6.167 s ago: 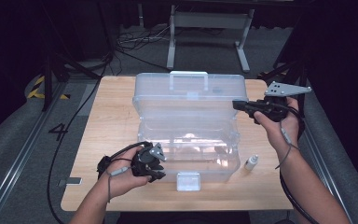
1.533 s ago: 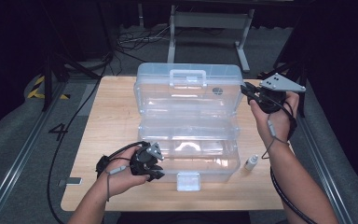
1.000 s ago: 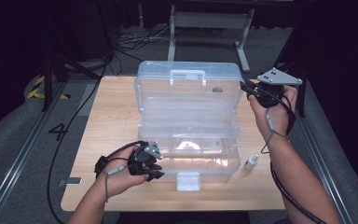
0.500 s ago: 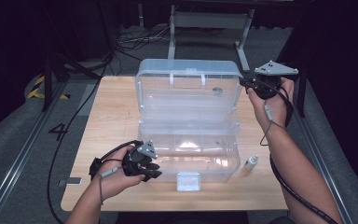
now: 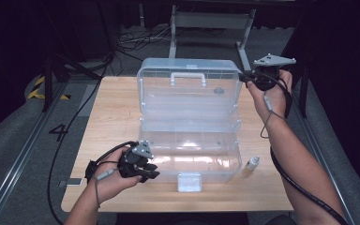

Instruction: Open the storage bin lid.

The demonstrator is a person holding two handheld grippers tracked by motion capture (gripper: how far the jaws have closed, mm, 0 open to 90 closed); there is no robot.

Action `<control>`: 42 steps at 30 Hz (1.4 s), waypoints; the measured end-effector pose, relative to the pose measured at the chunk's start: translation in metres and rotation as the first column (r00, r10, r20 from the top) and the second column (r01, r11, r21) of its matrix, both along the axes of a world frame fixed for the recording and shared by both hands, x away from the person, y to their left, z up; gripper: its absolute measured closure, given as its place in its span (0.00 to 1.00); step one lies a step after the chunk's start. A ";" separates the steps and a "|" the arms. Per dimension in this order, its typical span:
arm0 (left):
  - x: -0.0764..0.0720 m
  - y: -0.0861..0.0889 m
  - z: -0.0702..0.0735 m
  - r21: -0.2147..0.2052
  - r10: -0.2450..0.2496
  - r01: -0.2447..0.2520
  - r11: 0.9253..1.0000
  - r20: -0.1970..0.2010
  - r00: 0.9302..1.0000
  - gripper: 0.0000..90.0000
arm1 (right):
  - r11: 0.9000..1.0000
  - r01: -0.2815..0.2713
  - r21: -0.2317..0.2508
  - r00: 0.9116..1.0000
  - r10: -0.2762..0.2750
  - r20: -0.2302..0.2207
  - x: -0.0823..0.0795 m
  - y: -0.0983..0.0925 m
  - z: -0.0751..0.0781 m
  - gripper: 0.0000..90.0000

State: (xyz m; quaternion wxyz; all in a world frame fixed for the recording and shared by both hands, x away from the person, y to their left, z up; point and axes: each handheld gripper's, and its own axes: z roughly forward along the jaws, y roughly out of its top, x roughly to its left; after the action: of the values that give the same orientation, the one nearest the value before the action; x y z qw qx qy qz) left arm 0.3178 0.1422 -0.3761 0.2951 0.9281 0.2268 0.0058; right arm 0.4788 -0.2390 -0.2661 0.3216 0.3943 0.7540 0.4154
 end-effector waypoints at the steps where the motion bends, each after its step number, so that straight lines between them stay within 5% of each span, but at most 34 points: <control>1: 0.000 0.001 0.001 -0.005 -0.001 0.001 1.000 0.002 1.000 0.81 | 1.000 -0.001 -0.002 1.000 0.001 -0.004 0.001 0.000 0.000 0.95; 42: 0.006 0.017 -0.002 -0.050 0.031 -0.033 0.998 -0.030 0.999 0.78 | 0.999 0.030 0.040 0.986 -0.023 -0.166 0.064 0.001 -0.011 0.96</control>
State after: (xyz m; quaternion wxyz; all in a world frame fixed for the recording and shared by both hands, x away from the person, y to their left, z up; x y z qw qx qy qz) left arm 0.3241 0.1591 -0.3782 0.3151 0.9166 0.2459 -0.0085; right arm 0.5427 -0.2380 -0.2775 0.2547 0.4441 0.7639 0.3929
